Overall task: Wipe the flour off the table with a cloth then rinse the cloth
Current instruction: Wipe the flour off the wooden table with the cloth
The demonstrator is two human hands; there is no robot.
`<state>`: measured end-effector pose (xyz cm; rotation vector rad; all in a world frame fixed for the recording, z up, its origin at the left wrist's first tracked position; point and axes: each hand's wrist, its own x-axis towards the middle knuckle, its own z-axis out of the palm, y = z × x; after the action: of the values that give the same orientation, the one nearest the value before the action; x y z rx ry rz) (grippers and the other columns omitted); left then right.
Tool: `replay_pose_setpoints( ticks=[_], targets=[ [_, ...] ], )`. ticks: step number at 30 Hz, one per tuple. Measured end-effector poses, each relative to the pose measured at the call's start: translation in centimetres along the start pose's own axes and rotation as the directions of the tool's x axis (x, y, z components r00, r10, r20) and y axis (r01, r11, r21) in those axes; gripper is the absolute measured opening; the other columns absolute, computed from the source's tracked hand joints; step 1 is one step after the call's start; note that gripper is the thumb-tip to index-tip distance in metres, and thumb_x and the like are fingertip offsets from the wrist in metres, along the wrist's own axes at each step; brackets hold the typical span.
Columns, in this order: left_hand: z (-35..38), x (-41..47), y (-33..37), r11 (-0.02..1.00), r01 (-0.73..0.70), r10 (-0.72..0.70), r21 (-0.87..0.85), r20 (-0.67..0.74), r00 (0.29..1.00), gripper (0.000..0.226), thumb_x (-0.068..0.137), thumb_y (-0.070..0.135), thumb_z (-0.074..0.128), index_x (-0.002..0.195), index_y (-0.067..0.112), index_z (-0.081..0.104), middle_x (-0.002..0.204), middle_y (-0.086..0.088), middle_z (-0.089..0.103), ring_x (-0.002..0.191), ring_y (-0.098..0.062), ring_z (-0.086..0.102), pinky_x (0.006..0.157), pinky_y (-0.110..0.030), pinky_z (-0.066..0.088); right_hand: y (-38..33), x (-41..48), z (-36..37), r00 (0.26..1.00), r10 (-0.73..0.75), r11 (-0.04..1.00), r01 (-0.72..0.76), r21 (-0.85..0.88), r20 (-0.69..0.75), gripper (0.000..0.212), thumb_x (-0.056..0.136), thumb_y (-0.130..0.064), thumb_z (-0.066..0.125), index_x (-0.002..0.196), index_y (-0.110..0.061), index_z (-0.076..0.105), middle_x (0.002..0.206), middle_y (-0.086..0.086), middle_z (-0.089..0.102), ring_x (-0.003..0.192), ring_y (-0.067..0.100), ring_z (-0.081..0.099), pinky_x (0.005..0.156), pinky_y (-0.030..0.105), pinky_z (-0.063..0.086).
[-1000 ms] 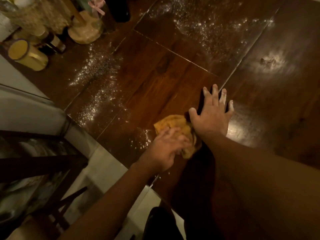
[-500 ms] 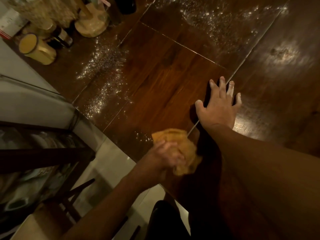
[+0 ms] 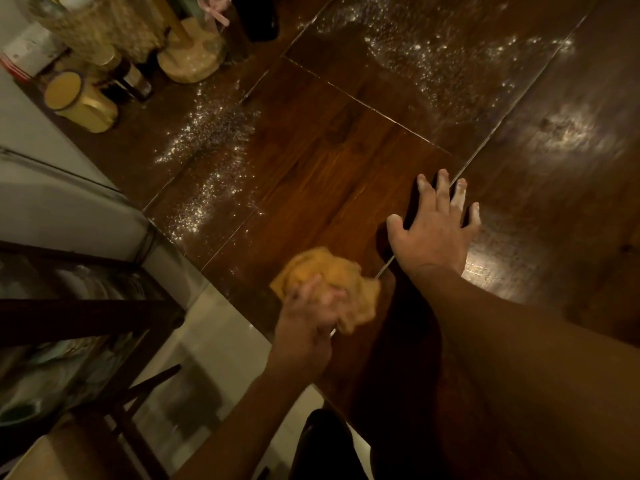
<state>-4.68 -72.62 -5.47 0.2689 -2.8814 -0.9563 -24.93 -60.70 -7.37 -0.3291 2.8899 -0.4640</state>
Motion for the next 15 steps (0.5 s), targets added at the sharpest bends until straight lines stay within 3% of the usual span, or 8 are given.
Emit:
replay_pose_setpoints(
  ticks=[3,5,7,8,10,11,13,15],
  targets=[
    [-1.7,-2.4,-2.3,0.960,-0.279,0.260,0.021,0.309,0.915,0.054,0.078,0.008,0.059,0.120,0.041,0.057,0.134,0.025,0.049,0.142,-0.007,0.025,0.119,-0.035,0.011,0.0,0.0,-0.1,1.000,-0.002,1.000,0.002,-0.002,0.013,0.076,0.087,-0.055,0.036,0.156,-0.026,0.020,0.168,0.003,0.003,0.155,0.027,-0.004,0.121,0.056,0.002],
    [-3.8,-2.1,-5.4,0.961,-0.269,0.243,0.061,0.278,0.930,0.047,0.079,0.015,0.055,0.119,0.040,0.058,0.134,0.032,0.047,0.138,-0.002,0.030,0.115,-0.040,0.023,-0.1,0.0,-0.2,1.000,-0.005,1.000,0.006,-0.019,0.020,0.077,0.088,-0.056,0.036,0.157,-0.025,0.019,0.168,0.004,0.002,0.154,0.028,-0.005,0.121,0.057,0.001],
    [-5.7,-0.8,-7.3,0.997,-0.027,0.019,0.075,0.104,0.994,0.045,0.082,0.014,0.053,0.118,0.039,0.060,0.131,0.044,0.039,0.135,0.005,0.029,0.109,-0.044,0.034,-0.2,-0.1,-0.3,0.999,-0.024,0.998,0.025,-0.051,0.035,0.079,0.088,-0.058,0.035,0.157,-0.026,0.016,0.168,0.007,0.000,0.154,0.031,-0.006,0.120,0.058,0.001],
    [-6.1,-0.1,-7.7,0.989,0.134,-0.134,0.063,-0.008,0.991,0.048,0.083,0.006,0.055,0.117,0.039,0.063,0.129,0.044,0.039,0.136,0.002,0.029,0.109,-0.049,0.034,-0.3,-0.1,-0.3,0.998,-0.038,0.997,0.041,-0.061,0.044,0.079,0.088,-0.059,0.035,0.157,-0.027,0.016,0.168,0.008,0.000,0.154,0.033,-0.007,0.120,0.058,0.000],
    [-5.4,1.1,-6.8,0.919,0.390,-0.374,0.065,-0.178,0.910,0.058,0.081,-0.009,0.058,0.118,0.035,0.062,0.132,0.033,0.038,0.135,-0.010,0.027,0.108,-0.061,0.032,-0.2,-0.2,-0.3,0.996,-0.060,0.995,0.064,-0.074,0.059,0.080,0.088,-0.061,0.033,0.158,-0.027,0.014,0.168,0.010,-0.002,0.153,0.036,-0.008,0.121,0.059,0.000],
    [-4.7,1.4,-5.8,0.892,0.445,-0.422,0.083,-0.202,0.884,0.058,0.081,-0.009,0.059,0.120,0.033,0.062,0.134,0.027,0.037,0.136,-0.013,0.024,0.106,-0.063,0.033,-0.2,-0.2,-0.3,0.996,-0.066,0.994,0.071,-0.080,0.063,0.081,0.088,-0.061,0.033,0.158,-0.027,0.013,0.168,0.010,-0.003,0.153,0.037,-0.008,0.121,0.060,0.000],
    [-2.8,0.9,-3.9,0.929,0.359,-0.347,0.090,-0.121,0.930,0.053,0.084,0.000,0.057,0.125,0.034,0.060,0.140,0.026,0.034,0.140,-0.016,0.019,0.103,-0.064,0.036,-0.1,-0.1,-0.2,0.995,-0.069,0.993,0.076,-0.092,0.071,0.082,0.087,-0.062,0.032,0.158,-0.026,0.012,0.168,0.010,-0.004,0.153,0.038,-0.009,0.120,0.060,0.000],
    [-1.4,-1.1,-2.6,0.995,0.079,-0.085,0.060,0.104,0.991,0.053,0.085,0.008,0.049,0.127,0.040,0.053,0.142,0.028,0.037,0.143,-0.015,0.018,0.108,-0.057,0.030,-0.2,-0.1,-0.2,0.995,-0.071,0.993,0.077,-0.094,0.074,0.083,0.087,-0.062,0.032,0.158,-0.026,0.012,0.168,0.010,-0.004,0.153,0.038,-0.009,0.120,0.060,0.000]
  ],
)
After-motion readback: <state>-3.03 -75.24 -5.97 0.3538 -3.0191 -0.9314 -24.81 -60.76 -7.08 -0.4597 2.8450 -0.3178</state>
